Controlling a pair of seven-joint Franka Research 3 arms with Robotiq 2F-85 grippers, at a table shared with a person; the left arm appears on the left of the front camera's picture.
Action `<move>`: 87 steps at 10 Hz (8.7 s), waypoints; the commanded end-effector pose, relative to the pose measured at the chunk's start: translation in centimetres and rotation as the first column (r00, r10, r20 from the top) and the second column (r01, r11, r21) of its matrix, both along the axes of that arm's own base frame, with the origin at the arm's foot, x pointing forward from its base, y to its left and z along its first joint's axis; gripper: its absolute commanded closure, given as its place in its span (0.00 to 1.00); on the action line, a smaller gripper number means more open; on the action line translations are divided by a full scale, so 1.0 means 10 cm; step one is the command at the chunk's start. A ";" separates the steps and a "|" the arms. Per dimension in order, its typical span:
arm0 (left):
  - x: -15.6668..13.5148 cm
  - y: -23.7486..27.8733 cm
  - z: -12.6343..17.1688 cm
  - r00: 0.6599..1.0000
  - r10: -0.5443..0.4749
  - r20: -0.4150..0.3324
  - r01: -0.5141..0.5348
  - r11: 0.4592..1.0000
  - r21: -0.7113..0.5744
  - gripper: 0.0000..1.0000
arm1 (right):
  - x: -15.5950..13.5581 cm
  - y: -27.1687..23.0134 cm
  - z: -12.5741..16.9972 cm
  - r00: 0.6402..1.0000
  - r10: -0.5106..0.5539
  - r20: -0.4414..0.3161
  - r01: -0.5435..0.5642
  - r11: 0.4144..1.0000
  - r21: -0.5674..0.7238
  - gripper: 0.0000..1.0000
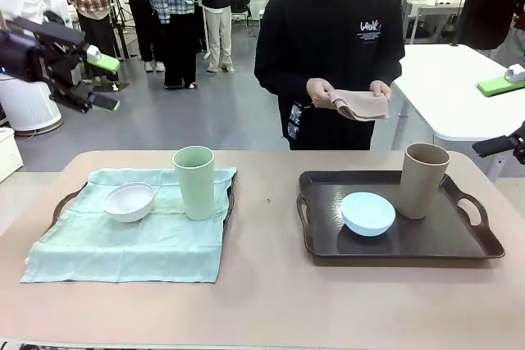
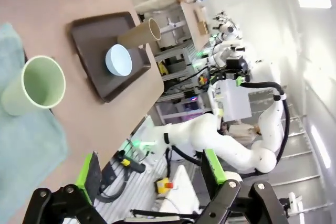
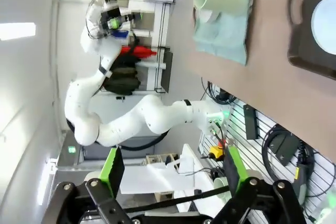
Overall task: Set up a tray with a mat and arrange the tableware.
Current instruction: Pick up the Picnic Bowl and Reusable plastic cup from the Handle tray in front of the human's position and hold them in the air.
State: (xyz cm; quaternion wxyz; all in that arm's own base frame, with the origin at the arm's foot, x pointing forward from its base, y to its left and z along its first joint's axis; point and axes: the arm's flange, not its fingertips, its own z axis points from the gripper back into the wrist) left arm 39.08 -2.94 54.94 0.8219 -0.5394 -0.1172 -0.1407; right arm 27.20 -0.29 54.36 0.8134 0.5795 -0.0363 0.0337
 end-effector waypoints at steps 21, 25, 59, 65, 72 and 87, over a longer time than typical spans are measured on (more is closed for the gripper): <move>-0.36 0.18 -0.58 0.964 0.209 -0.163 -0.212 0.977 0.003 0.00 | 0.05 -0.25 -0.14 0.995 -0.064 -0.071 0.065 0.998 0.017 0.00; -0.36 0.18 -0.58 0.964 0.209 -0.163 -0.212 0.977 0.003 0.00 | 0.05 -0.25 -0.14 0.995 -0.064 -0.071 0.065 0.998 0.017 0.00; -0.36 -4.46 0.20 0.962 -0.234 0.143 0.123 0.834 0.537 0.00 | 3.39 -1.28 -0.80 -0.013 0.661 0.751 -0.533 0.630 -0.564 0.00; -0.08 -5.09 -0.37 0.983 -0.072 0.167 -0.107 0.512 0.852 0.00 | 3.63 -1.06 -1.20 -0.197 0.724 0.661 -0.603 0.442 -0.664 0.00; -0.13 -5.03 -0.69 0.989 -0.030 0.144 -0.115 0.455 0.883 0.00 | 3.60 -0.92 -1.45 -0.158 0.693 0.703 -0.644 0.467 -0.606 0.00; 0.30 -5.13 -1.53 0.998 -0.051 0.025 0.005 0.512 0.859 0.00 | 3.48 -0.26 -2.06 -0.198 0.665 0.720 -0.783 0.335 -0.524 0.00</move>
